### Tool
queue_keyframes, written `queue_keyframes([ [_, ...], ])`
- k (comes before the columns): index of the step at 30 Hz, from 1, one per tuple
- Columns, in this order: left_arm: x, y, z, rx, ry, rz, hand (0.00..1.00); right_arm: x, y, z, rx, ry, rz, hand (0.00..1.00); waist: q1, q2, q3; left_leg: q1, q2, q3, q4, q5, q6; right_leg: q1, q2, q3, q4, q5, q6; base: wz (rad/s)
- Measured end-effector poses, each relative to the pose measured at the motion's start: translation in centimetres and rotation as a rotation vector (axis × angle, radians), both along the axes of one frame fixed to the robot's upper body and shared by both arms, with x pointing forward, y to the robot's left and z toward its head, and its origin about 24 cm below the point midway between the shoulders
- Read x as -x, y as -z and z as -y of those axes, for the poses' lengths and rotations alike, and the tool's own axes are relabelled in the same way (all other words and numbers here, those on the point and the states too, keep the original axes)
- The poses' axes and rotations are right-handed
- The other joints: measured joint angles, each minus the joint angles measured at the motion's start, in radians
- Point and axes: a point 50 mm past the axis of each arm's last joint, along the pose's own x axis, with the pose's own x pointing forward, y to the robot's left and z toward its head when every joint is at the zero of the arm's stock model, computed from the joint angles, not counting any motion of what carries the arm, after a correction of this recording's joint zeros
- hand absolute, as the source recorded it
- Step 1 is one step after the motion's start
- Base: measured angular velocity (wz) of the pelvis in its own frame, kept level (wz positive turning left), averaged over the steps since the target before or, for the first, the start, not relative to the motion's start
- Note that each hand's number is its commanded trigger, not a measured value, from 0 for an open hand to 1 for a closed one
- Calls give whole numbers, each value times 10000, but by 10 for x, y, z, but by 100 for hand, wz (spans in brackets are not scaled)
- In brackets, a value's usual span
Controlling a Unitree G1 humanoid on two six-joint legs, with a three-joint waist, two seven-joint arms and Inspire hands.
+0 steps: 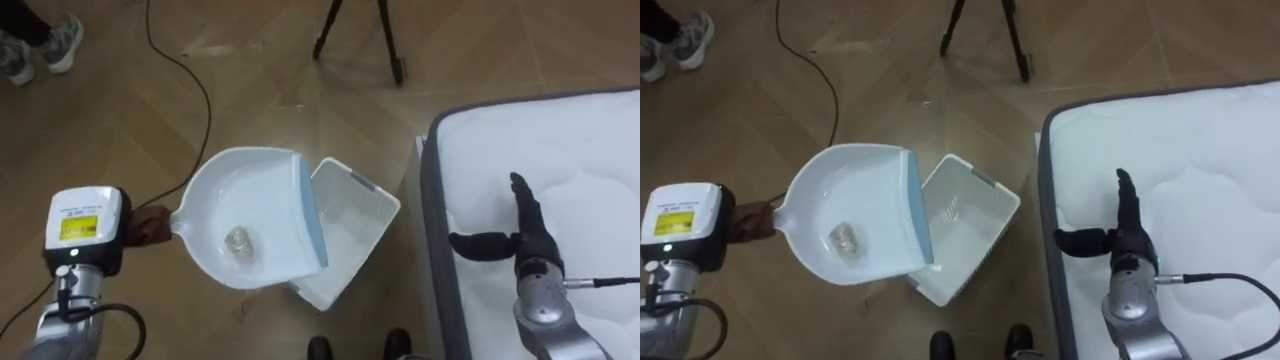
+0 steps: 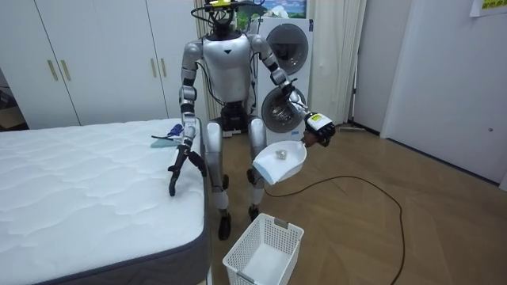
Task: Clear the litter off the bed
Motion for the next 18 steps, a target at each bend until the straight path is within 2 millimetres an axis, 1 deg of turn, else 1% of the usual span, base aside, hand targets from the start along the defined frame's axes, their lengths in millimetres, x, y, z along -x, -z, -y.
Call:
queue_keyframes([
  [5, 0, 1, 0, -123, 62, -117, 100, 0, 0, 0, -12, -31, -3, 0, -147, 39, 12, -236, -42, 74, 230, -15, 24, -296, -89, 34, 288, -82, 3, 1],
  [9, -3, -1, 2, -171, 205, -63, 100, -2, -2, -1, 7, -123, 167, 0, -179, 46, 13, -484, -48, 132, 240, -28, 41, -613, -107, 76, 438, -134, -6, 0],
  [13, -4, -1, 4, -191, 303, -87, 100, -2, -2, -2, 260, -306, 140, 0, -190, 44, 14, -499, -48, 219, 240, -65, 50, -687, -124, 137, 547, -227, -2, -1],
  [18, -5, -1, 4, -214, 344, -88, 100, -3, -3, -4, 514, -530, 148, 0, -288, 21, 14, -470, -110, 530, 274, -115, 111, -875, -269, 313, 869, -441, 39, -2],
])
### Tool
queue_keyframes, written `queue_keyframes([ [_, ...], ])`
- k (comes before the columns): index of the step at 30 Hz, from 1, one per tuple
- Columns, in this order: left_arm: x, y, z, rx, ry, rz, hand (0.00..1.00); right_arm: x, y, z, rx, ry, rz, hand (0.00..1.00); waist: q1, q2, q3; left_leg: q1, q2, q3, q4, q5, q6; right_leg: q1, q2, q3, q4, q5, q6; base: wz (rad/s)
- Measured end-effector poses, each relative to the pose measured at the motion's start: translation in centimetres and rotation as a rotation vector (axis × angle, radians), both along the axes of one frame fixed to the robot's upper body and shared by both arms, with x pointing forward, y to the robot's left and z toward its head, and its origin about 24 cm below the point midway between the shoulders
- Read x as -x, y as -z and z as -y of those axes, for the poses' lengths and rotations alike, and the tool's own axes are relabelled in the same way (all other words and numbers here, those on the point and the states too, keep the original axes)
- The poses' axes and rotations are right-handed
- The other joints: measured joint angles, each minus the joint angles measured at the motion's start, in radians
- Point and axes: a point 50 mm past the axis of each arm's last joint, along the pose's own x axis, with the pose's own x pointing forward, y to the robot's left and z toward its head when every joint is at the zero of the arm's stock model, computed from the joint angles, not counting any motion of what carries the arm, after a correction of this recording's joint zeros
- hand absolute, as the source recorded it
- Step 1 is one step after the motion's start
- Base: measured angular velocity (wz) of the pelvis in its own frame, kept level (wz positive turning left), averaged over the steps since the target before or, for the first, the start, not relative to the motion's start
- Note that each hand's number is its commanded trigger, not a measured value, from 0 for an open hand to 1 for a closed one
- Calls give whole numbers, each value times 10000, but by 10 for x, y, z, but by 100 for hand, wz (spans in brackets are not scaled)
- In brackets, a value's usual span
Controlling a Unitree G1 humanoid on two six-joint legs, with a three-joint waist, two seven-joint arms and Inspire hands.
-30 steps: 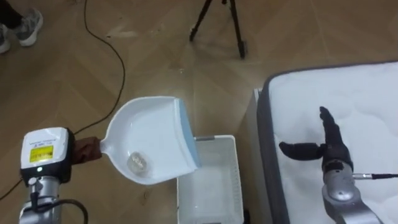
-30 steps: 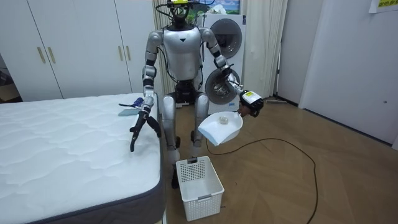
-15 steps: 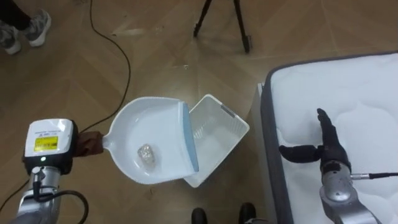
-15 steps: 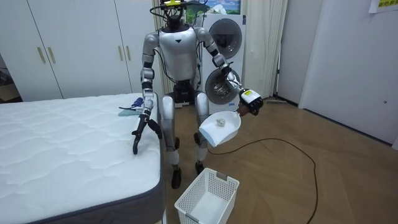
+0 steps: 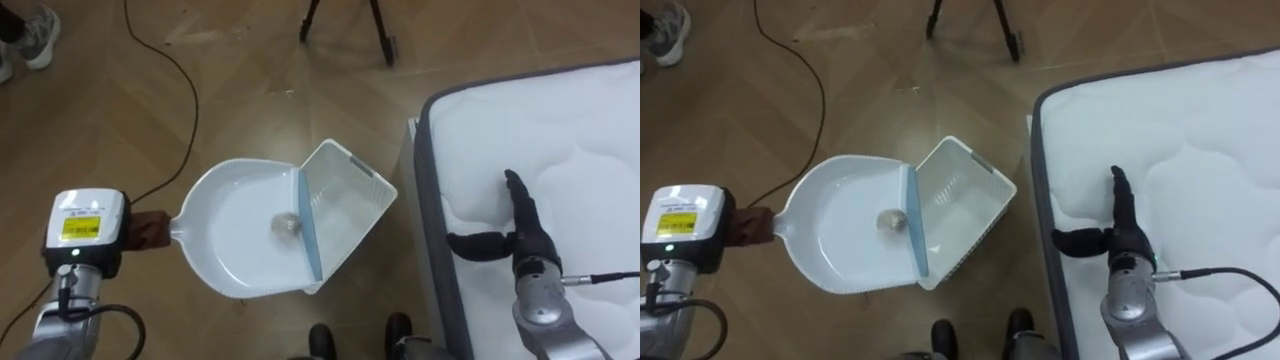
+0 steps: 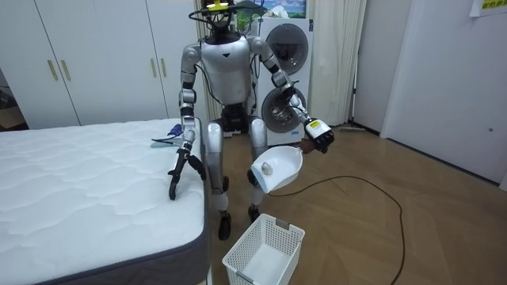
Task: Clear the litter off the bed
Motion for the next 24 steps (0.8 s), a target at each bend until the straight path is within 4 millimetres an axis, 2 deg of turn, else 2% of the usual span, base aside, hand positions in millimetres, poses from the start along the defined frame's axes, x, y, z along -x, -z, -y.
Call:
queue_keyframes([
  [13, 3, 3, 1, -187, 206, -298, 100, 2, 3, -3, 115, -149, -207, 0, -28, -54, -1, 153, -14, -5, 35, -27, 16, 161, -37, -13, 97, -51, 24, 0],
  [20, 2, 3, 1, -204, 211, -349, 100, 2, 4, -4, 88, -270, -280, 0, -129, -44, -3, 75, 11, 38, 284, -173, 35, 156, -46, -19, 256, -119, 39, 1],
  [24, -1, 1, 1, -398, 279, -399, 100, 2, 4, -3, 169, -142, -350, 0, -158, -34, -4, -31, -25, 37, 510, -298, 93, 67, -150, -70, 491, -269, 89, 8],
])
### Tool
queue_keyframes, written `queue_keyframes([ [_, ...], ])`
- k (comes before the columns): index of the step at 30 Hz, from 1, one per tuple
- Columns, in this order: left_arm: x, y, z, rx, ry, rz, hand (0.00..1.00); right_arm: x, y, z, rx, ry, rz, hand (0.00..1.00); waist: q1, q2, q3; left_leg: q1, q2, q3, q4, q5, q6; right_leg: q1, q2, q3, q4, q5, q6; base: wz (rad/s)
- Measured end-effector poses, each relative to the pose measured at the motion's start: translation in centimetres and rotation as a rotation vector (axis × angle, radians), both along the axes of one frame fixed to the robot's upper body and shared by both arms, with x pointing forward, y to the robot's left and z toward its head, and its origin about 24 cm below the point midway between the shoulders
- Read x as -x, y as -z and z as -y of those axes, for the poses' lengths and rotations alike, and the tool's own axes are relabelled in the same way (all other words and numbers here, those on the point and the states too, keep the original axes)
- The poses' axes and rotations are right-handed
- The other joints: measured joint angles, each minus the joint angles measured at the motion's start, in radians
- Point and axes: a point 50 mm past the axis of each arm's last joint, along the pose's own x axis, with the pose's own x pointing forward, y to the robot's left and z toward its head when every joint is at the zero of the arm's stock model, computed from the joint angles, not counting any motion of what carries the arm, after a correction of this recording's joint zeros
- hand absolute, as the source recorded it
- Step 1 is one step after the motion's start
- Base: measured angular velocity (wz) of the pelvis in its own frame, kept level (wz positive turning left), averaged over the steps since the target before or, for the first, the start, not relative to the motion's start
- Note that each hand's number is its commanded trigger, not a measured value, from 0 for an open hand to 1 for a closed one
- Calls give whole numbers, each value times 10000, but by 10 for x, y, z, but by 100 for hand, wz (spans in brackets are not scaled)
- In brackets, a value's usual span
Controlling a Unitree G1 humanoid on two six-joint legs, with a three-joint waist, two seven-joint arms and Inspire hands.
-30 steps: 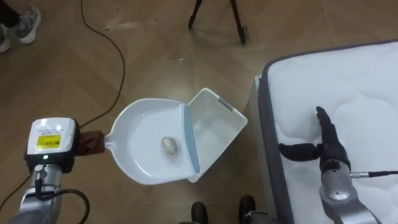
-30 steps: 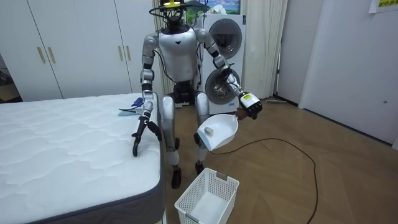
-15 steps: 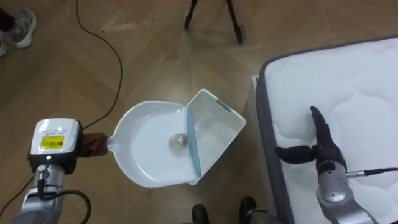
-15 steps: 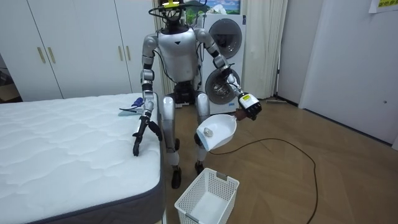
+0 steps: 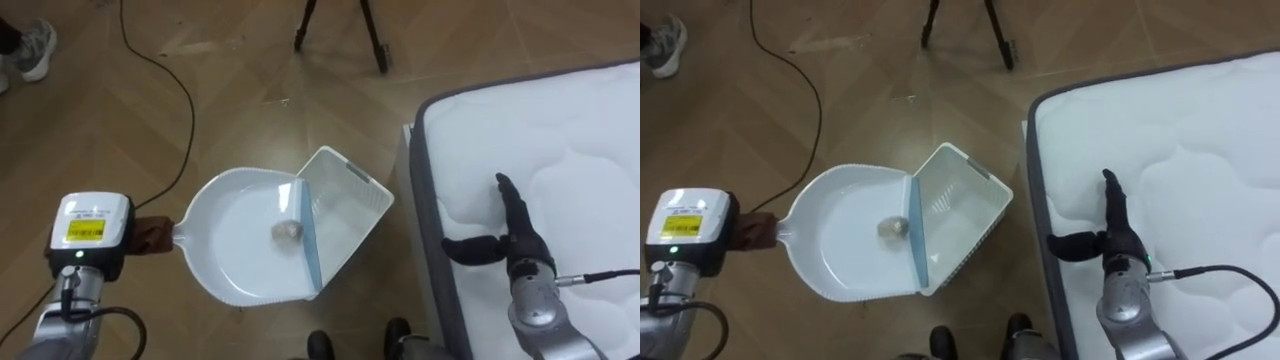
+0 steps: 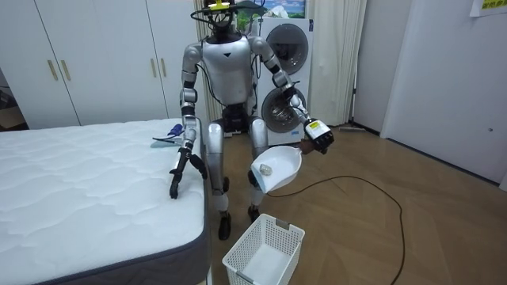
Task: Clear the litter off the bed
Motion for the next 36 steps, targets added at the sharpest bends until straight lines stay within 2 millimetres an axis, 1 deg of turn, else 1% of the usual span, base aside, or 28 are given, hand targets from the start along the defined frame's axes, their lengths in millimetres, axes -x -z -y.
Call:
queue_keyframes([
  [3, 0, -1, -3, -274, -48, -210, 100, 0, 0, 1, 56, 49, -34, 0, 19, 1, -1, -33, -53, 51, 120, -123, 38, -75, -106, 41, 242, -156, 36, 0],
  [5, 0, -2, -6, -405, -54, -314, 100, 0, 0, 3, 123, 113, -23, 0, 16, -1, -2, -52, -88, 59, 136, -134, 50, -111, -158, 42, 318, -198, 52, 5],
  [15, 2, -13, -29, -1686, -223, -908, 100, 2, 1, 2, 314, 213, -86, 0, 0, -3, -7, -104, -76, 85, 153, -133, 52, -91, -173, -52, 283, -208, 69, 2],
  [18, 3, -16, -34, -2223, -40, -1101, 100, 3, 2, 2, 333, 206, -118, 0, -25, 0, -7, -101, -63, 85, 153, -133, 52, -58, -179, -108, 284, -209, 68, 4],
  [22, 2, -19, -36, -2803, 205, -1278, 100, 3, 1, 3, 348, 236, -121, 0, -19, 13, -6, -148, -59, 67, 230, -133, 53, -68, -199, -168, 262, -210, 69, 4],
  [25, 0, -22, -39, -3062, 247, -1503, 100, 2, 1, 4, 360, 250, -101, 0, -7, 97, 1, -213, -36, 17, 293, -147, 73, -70, -191, -224, 200, -198, 70, 0],
  [29, 0, -27, -46, -3337, 60, -1677, 100, 1, 0, 6, 362, 301, -64, 0, 12, 212, 4, -214, -40, 64, 260, -167, 105, -92, -196, -183, 203, -191, 86, -1],
  [32, -1, -33, -50, -3537, 38, -1654, 100, 1, -1, 6, 358, 305, -40, 0, 14, 246, 3, -217, -40, 88, 264, -168, 106, -125, -191, -153, 204, -191, 88, -1],
  [34, -3, -36, -49, -3584, 109, -1526, 100, 1, -1, 7, 400, 339, -13, 0, 21, 310, 3, -217, -45, 92, 265, -169, 108, -125, -192, -144, 209, -188, 93, 0],
  [36, -5, -39, -47, -3603, 169, -1343, 100, 1, -1, 7, 430, 366, 12, 0, 19, 423, -1, -210, -52, 111, 271, -177, 121, -131, -203, -121, 300, -187, 107, 0],
])
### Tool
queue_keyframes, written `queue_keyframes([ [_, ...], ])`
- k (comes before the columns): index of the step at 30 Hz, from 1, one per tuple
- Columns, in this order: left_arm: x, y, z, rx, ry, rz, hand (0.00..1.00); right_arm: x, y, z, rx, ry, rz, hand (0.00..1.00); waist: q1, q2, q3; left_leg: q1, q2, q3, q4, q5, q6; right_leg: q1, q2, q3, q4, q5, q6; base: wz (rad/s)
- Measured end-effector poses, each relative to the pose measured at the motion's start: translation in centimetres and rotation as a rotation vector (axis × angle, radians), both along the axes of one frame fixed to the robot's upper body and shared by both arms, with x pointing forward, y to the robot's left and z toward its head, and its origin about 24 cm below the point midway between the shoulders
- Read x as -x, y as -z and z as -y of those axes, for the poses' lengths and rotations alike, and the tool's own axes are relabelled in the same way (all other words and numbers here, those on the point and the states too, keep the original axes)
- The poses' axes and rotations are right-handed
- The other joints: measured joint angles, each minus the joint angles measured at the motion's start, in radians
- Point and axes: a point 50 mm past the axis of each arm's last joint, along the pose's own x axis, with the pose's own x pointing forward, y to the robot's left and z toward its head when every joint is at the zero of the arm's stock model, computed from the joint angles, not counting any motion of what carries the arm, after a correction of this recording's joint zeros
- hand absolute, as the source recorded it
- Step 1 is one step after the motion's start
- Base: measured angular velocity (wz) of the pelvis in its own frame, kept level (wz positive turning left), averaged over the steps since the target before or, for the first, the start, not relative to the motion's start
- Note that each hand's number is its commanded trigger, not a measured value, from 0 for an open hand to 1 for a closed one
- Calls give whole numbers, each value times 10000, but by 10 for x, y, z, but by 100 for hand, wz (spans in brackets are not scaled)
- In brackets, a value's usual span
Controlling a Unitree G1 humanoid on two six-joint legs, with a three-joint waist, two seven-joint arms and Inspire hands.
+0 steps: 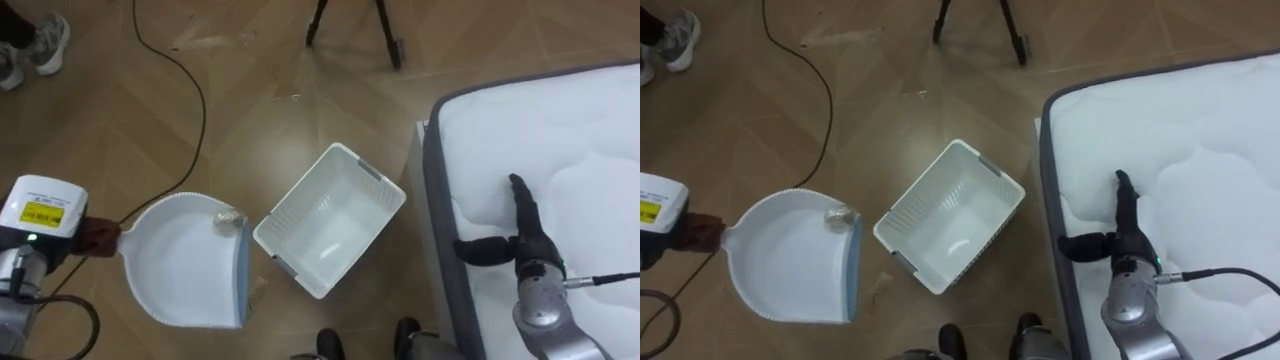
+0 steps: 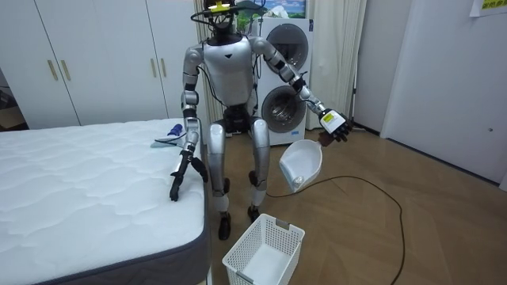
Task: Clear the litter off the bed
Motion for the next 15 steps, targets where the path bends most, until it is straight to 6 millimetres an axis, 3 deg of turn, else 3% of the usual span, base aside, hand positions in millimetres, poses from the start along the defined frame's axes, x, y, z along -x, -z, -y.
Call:
queue_keyframes([
  [9, -2, -4, 3, -290, 307, 249, 100, -2, -3, 0, 79, 105, 203, 0, 1, 284, -4, 152, -1, 164, -87, -3, 5, 2, 6, 191, 34, -2, 2, -5],
  [15, -3, -6, 1, -746, 548, 173, 100, -3, -4, -2, 7, 24, 313, 0, -84, 310, 8, 217, -2, 250, -139, -4, 7, 6, 4, 245, 31, -8, 11, -3],
])
